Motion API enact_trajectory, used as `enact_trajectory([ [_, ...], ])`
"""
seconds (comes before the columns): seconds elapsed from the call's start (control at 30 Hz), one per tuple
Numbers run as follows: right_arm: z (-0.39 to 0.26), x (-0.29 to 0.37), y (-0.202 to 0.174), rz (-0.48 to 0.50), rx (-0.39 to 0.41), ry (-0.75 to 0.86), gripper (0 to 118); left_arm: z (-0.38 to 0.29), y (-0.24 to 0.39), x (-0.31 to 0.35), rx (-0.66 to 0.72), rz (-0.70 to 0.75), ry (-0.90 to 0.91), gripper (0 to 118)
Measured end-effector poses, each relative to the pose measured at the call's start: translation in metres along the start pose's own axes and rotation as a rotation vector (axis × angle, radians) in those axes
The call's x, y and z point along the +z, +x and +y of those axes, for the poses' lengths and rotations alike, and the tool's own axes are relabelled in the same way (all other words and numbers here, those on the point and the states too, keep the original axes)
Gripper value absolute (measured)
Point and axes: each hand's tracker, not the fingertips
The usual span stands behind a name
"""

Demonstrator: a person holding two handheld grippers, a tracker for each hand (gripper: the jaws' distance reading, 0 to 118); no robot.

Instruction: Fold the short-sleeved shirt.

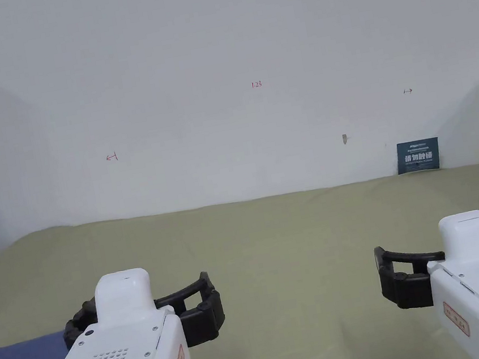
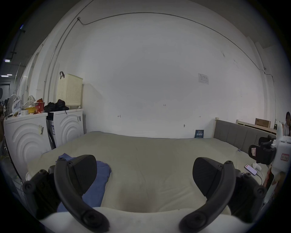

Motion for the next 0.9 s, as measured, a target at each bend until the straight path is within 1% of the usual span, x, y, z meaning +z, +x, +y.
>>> enact_trajectory([
  [0.5, -0.0055, -0.0011, -0.0016, -0.007, -0.003, -0.024, 118, -0.0009, 0.0036, 0.0002, -0.005, -0.023, -0.001, 118],
  [0.67, -0.0045, 0.0, -0.0013, -0.008, -0.025, -0.016, 118, -0.0003, 0.0019, -0.0003, 0.028, -0.025, 0.001, 118],
  [0.8, -0.006, -0.0018, -0.0044, -0.04, -0.003, 0.004, 118, 0.0007, 0.0001, -0.0022, 0.024, -0.003, 0.0, 118],
  [0.9, -0.0067, -0.0012, -0.0053, -0.042, 0.008, 0.006, 118, 0.0008, -0.0017, -0.0033, 0.032, 0.003, -0.005, 118],
])
